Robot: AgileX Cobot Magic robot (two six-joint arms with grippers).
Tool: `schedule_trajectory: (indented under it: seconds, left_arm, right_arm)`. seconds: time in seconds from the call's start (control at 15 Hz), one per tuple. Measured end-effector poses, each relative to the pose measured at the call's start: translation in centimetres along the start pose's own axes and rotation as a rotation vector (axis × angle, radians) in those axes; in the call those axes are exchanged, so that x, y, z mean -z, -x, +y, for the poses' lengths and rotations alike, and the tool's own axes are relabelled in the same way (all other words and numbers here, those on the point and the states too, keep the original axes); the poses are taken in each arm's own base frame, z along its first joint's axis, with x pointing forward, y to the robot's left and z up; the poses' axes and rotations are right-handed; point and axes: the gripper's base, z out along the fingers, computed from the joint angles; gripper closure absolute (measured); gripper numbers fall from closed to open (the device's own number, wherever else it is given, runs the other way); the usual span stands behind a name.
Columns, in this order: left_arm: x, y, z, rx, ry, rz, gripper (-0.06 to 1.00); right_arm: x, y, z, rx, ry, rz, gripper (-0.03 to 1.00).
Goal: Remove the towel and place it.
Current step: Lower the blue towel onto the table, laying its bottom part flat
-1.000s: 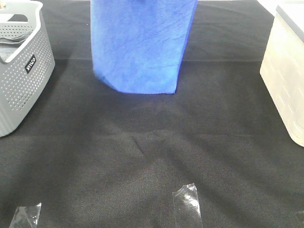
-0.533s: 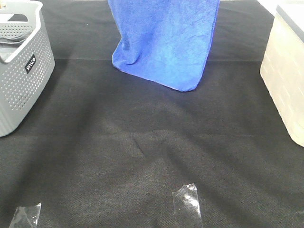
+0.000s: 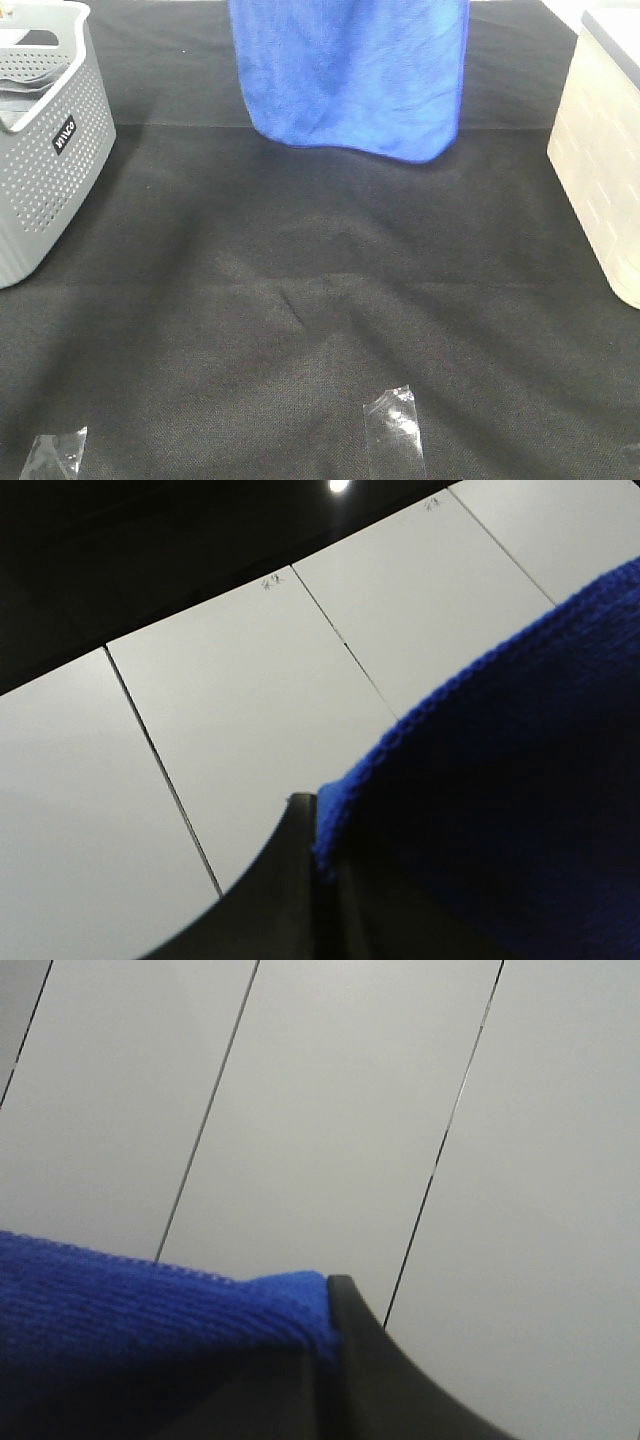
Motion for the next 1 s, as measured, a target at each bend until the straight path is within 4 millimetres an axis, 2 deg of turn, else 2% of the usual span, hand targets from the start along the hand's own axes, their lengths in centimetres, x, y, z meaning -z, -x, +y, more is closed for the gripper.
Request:
schedule_trajectory:
  seconds: [0.4, 1.0]
  left_arm:
    - [-0.1, 0.2, 0.04, -0.043, -0.02, 0.012, 0.94]
    - [-0.1, 0.14, -0.1, -0.076, -0.036, 0.018, 0.94]
  right_arm:
    - [0.04, 0.34, -0.09, -0.014, -0.002, -0.014, 0.97]
    - [-0.03, -0.43, 0.05, -0.043, 0.001, 0.034, 0.97]
